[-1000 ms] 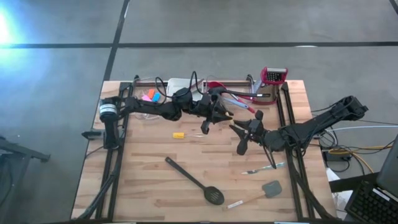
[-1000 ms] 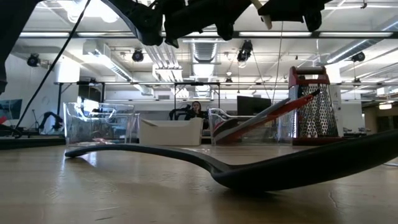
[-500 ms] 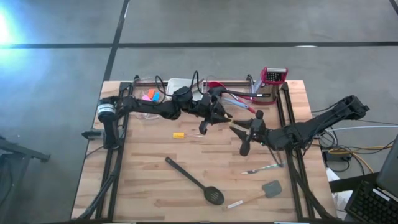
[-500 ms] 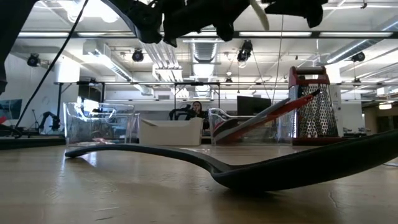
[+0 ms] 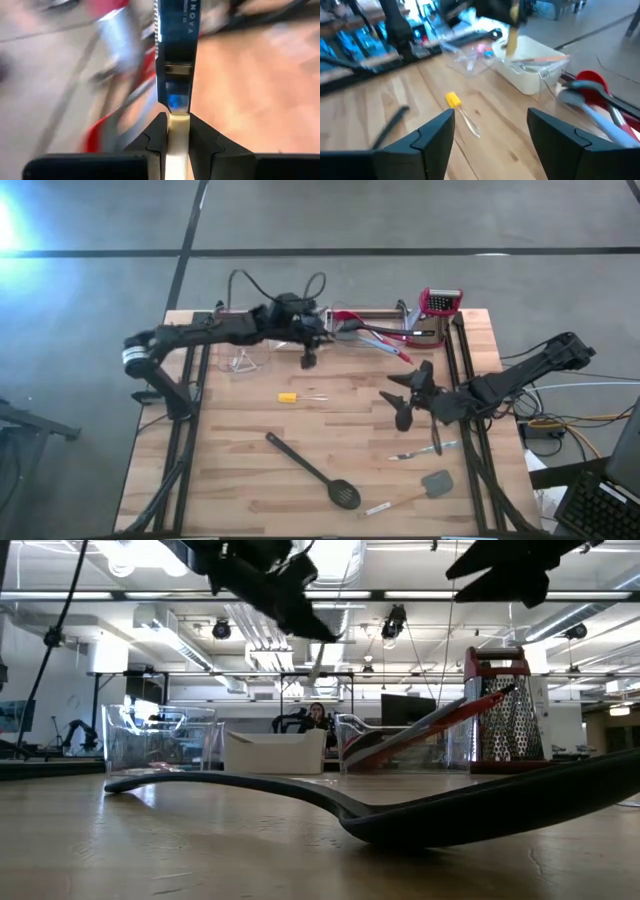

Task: Pick & Place Kitchen Items
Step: Put the light yellow knife into the white bin

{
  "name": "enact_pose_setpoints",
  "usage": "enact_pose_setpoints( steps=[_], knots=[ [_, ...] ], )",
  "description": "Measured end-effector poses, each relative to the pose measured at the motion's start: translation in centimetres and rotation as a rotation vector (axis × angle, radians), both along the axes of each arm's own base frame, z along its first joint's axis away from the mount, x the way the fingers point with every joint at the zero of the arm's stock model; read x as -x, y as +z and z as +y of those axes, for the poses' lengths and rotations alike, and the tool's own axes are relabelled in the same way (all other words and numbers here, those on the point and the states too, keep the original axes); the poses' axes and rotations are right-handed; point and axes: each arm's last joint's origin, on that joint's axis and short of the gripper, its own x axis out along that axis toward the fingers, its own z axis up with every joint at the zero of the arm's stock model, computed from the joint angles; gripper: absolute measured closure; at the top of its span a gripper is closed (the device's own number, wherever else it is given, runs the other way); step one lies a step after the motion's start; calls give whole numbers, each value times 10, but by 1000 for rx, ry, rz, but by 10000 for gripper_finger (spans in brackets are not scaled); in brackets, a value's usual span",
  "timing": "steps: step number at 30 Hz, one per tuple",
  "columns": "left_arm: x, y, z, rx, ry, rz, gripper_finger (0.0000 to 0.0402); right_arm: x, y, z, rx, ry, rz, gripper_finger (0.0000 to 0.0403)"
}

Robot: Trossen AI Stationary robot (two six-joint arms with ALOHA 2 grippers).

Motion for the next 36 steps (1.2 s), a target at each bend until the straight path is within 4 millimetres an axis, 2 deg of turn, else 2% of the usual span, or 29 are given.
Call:
enact_pose_setpoints(
  steps=[3,10,15,25,36],
  knots=[
    [15,-3,19,-65,141,95,351,-4,-6,0,18,-13,29,166],
    [39,-17,64,-13,299,186,351,-13,-15,-1,46,-46,73,172],
    [46,-30,85,26,367,225,351,-15,-19,0,54,-48,90,167],
    [41,-84,104,68,421,454,351,-15,-18,0,51,-54,83,169],
    [38,-114,112,34,445,586,351,-15,-18,0,51,-54,82,175]
  ],
)
